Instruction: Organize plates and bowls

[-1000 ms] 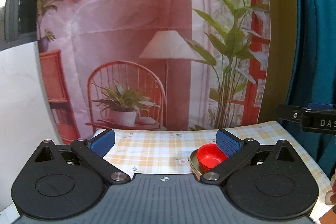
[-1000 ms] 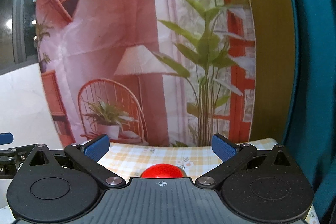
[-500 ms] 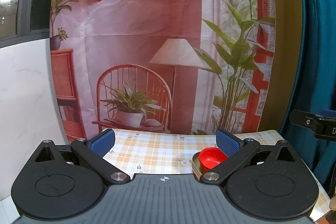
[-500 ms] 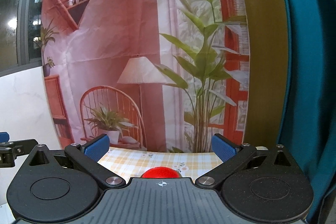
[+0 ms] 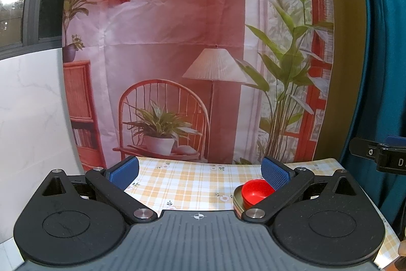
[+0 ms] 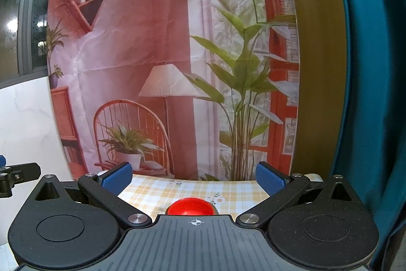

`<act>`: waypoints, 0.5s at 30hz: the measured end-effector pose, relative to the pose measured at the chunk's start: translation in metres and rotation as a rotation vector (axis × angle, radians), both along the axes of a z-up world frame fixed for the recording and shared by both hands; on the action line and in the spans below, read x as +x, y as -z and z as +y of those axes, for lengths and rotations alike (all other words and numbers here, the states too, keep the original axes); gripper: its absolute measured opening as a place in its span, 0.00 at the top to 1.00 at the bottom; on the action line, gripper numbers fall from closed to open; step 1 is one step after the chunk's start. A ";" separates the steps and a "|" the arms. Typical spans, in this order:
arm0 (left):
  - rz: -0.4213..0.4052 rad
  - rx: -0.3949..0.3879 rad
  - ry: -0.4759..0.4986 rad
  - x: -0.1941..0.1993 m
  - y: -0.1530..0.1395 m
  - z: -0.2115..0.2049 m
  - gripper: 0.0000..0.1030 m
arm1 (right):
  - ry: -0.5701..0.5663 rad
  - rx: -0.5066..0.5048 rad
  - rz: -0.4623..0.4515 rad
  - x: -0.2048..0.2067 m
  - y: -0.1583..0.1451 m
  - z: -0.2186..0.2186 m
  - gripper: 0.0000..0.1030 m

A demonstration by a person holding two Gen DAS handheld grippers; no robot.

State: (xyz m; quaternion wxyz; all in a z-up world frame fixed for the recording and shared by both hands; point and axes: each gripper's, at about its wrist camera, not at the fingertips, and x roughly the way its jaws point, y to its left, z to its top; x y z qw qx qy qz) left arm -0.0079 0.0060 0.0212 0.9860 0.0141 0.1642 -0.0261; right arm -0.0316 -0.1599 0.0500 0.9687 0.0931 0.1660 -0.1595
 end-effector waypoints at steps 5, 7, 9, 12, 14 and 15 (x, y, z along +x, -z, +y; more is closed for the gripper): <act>0.002 -0.003 0.001 0.000 0.000 0.000 0.00 | 0.003 0.003 0.005 -0.002 0.003 -0.002 0.00; 0.004 -0.004 0.000 0.000 0.001 -0.001 0.00 | 0.004 0.003 0.006 -0.003 0.003 -0.003 0.00; 0.006 -0.004 0.001 -0.001 0.001 -0.001 0.00 | 0.003 0.005 0.009 -0.002 0.003 -0.004 0.00; 0.006 -0.003 0.000 -0.001 0.001 0.000 0.00 | 0.002 0.006 0.009 -0.002 0.004 -0.005 0.00; 0.006 -0.004 0.000 -0.001 0.001 0.000 0.00 | 0.003 0.005 0.010 -0.002 0.004 -0.005 0.00; 0.006 -0.004 0.000 -0.001 0.001 0.000 0.00 | 0.002 0.005 0.010 -0.003 0.004 -0.005 0.00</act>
